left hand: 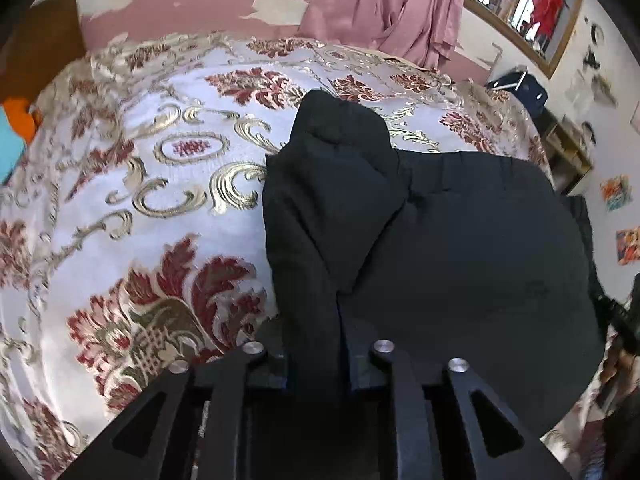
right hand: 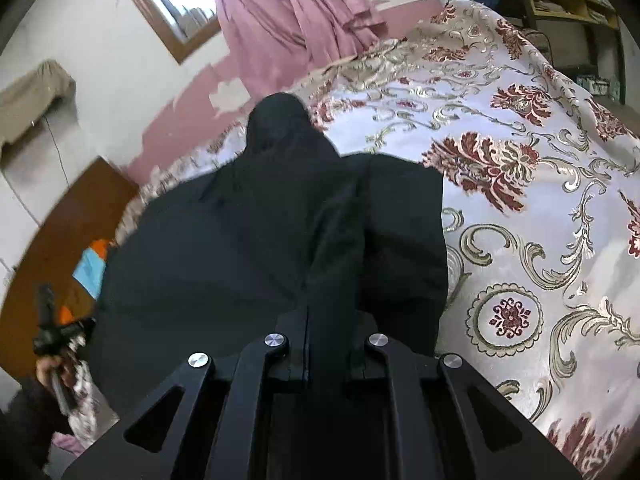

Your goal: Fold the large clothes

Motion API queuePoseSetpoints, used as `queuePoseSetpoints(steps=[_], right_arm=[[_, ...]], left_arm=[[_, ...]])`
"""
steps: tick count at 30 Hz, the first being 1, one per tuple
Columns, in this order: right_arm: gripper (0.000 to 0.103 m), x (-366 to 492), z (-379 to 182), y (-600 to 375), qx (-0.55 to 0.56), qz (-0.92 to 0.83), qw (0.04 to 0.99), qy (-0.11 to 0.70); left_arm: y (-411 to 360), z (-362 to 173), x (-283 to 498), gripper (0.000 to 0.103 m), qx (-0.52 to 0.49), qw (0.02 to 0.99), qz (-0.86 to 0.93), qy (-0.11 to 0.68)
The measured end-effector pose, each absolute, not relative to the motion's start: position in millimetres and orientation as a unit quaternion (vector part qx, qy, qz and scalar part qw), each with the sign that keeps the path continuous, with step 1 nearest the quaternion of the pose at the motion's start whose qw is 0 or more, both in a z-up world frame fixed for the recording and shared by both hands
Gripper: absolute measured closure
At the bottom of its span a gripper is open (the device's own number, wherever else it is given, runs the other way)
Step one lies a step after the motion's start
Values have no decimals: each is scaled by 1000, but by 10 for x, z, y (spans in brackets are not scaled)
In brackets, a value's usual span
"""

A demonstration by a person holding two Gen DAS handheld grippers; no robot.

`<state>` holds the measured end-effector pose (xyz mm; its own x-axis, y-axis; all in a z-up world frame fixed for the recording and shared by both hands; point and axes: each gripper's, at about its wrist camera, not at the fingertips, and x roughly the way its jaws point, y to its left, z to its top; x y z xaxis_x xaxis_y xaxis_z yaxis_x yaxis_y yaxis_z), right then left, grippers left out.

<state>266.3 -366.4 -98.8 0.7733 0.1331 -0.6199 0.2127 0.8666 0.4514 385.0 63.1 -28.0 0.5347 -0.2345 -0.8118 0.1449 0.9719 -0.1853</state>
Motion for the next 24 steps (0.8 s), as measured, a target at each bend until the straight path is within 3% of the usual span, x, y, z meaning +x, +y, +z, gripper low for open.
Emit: queuePoseSetpoints(steps=[3, 4, 6, 8, 14, 24], right_arm=[[87, 2626, -845, -3596, 222, -43, 919, 323], [79, 2612, -792, -3558, 203, -53, 923, 322], [61, 2585, -649, -3410, 138, -66, 939, 307], [48, 2573, -538, -3229, 76, -70, 951, 291], [36, 2712, -268, -2700, -19, -10, 966, 257], [35, 3617, -346, -2353, -51, 18, 952, 301]], left_arm=[[649, -182, 3780, 72, -38, 882, -93, 461], [626, -147, 3749, 66, -21, 885, -85, 458], [546, -95, 3697, 54, 22, 894, -74, 441], [399, -22, 3601, 30, 76, 911, -48, 403], [-175, 256, 3377, 13, 148, 943, -78, 287], [-911, -2, 4040, 11, 163, 934, -96, 304]])
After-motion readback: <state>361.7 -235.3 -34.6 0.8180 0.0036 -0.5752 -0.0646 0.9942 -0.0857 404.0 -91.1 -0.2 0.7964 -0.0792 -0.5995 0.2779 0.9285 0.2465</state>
